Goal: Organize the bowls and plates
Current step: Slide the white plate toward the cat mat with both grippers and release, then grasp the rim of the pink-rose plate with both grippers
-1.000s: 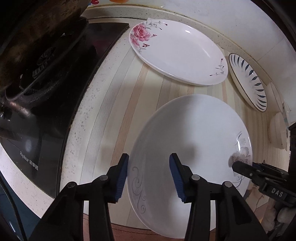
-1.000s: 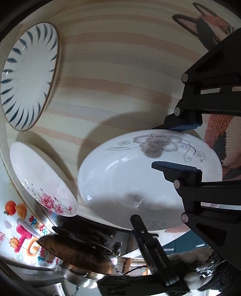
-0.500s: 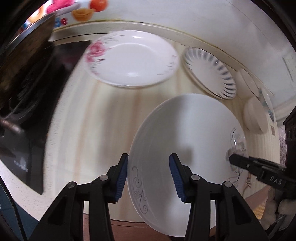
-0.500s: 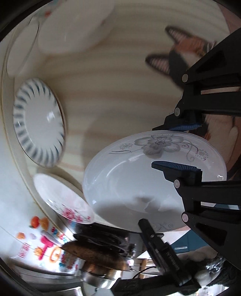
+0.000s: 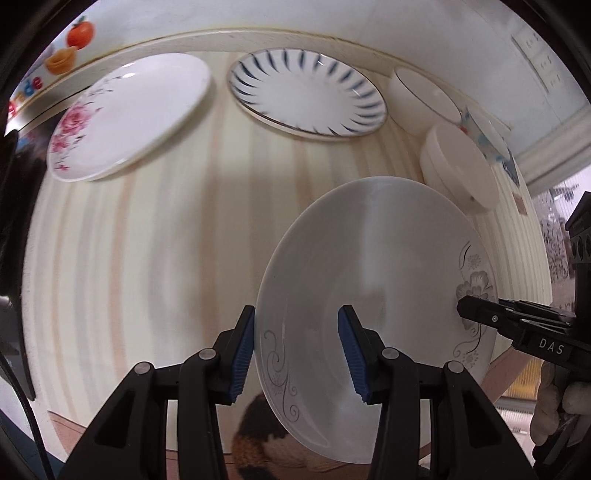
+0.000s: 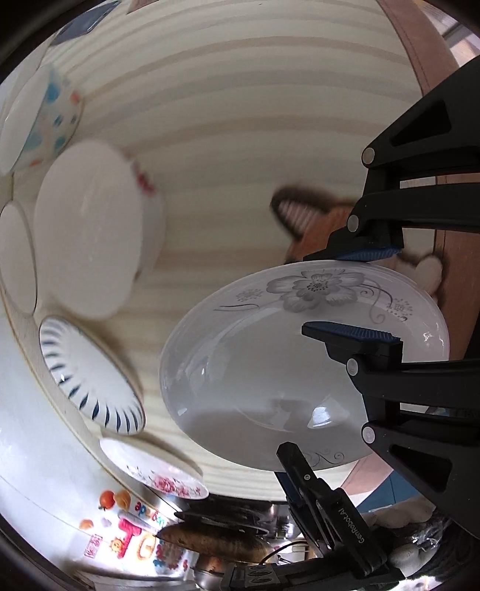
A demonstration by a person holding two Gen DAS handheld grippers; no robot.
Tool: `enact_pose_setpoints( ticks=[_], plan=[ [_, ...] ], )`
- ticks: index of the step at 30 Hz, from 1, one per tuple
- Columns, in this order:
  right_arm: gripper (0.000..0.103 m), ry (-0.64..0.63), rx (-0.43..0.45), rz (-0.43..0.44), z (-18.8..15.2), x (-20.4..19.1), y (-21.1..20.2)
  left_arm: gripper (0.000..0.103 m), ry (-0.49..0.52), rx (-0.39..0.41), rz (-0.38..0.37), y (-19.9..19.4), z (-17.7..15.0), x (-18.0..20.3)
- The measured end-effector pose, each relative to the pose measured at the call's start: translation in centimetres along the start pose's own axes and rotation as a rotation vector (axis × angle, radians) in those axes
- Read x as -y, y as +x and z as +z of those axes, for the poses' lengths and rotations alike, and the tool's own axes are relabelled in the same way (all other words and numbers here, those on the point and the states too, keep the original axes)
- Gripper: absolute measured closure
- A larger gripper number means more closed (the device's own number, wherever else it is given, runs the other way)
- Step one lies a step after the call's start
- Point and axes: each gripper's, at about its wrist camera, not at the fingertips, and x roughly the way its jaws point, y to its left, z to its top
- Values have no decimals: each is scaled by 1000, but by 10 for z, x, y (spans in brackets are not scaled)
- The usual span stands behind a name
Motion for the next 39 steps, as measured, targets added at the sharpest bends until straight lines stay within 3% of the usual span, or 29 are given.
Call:
enact_pose_setpoints(
  ticks=[9,23,26,29,34,36,39],
  plan=[
    [71,27,-4,19,-10,19,3,61,0,-39,43,15,-8,10],
    [71,16,-53,63,-6,21,17,61,-15,-18,103,17,-12,27],
    [71,15,-67,85,-4,26,13,65,-43,-8,100,8,-11,25],
    [71,14,-56,52,0,28,-10,64,-96,38,96,-20,-7,12],
    [70,-180,60,55,16,-22,-77,64,-227,156,95,-70,20,-35],
    [60,-242,74,64,33,-53,-88,64,-275,197,118,-80,33,-65],
    [58,-300,105,105,68,-102,-84,64,-342,222,159,-76,56,-109]
  ],
)
